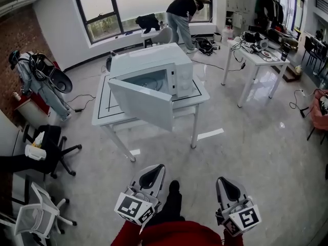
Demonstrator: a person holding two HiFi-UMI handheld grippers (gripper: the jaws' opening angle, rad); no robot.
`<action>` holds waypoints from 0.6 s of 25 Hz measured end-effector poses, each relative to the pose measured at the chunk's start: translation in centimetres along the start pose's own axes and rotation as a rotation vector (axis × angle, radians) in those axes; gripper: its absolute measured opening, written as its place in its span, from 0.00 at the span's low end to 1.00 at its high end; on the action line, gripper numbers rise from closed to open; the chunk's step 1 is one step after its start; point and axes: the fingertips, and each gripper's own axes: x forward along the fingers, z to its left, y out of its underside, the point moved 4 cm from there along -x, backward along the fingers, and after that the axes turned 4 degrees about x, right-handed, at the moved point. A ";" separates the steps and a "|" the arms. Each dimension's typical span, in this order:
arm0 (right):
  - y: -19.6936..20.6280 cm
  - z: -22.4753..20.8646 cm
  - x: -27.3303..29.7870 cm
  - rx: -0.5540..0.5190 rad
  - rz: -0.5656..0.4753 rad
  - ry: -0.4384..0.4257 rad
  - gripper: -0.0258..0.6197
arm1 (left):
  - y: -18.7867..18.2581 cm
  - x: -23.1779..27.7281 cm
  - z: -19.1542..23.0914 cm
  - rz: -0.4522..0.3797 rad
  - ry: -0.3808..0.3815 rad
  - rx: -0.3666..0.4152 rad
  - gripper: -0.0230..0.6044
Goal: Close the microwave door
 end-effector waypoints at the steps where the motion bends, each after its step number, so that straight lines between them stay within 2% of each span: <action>1: 0.2 -0.3 0.4 -0.006 0.011 0.003 0.06 | 0.0 0.5 0.4 -0.001 0.000 0.001 0.05; 6: 1.6 -2.6 2.7 -0.040 0.093 0.034 0.06 | 0.8 3.2 3.0 0.020 -0.005 0.028 0.05; 15: -0.1 -5.7 9.9 -0.031 0.097 0.040 0.06 | 0.7 9.0 8.8 0.021 -0.017 -0.030 0.05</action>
